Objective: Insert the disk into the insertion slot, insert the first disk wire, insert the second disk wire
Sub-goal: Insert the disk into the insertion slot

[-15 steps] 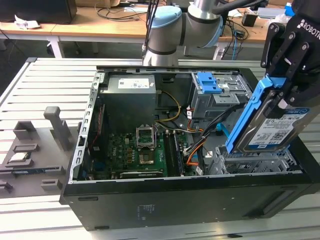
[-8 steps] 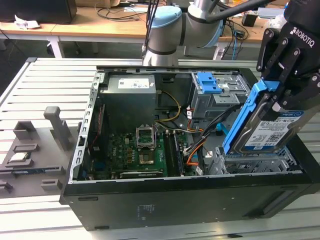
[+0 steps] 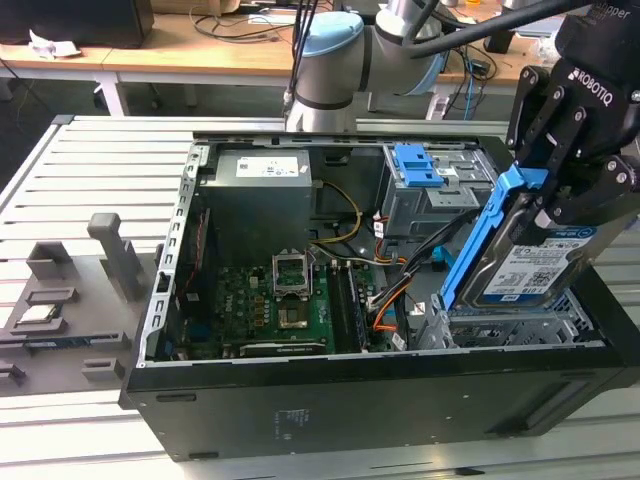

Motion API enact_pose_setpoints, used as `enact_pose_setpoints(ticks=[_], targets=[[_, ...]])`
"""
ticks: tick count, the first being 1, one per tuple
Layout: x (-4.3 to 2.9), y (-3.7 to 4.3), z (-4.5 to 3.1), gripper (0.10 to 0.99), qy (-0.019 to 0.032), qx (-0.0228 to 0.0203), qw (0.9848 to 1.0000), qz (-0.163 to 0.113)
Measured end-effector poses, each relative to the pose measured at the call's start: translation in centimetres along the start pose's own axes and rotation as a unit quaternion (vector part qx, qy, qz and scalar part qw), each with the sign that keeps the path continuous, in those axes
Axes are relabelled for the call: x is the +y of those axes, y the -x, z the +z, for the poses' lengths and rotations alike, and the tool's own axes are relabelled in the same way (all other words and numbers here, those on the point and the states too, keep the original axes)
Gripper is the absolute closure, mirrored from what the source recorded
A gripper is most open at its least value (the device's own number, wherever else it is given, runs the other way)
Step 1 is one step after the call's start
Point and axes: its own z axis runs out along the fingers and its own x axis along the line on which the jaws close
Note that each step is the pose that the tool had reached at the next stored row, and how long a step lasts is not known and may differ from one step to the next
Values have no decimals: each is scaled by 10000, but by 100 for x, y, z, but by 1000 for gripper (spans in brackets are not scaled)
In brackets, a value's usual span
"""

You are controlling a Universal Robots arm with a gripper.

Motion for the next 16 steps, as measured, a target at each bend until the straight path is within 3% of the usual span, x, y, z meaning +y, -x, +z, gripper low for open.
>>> enact_pose_setpoints(ticks=[7, 16], targets=[[-5, 0, 119, 718, 0, 0, 10000, 0], [-8, 0, 211, 718, 0, 0, 10000, 0]])
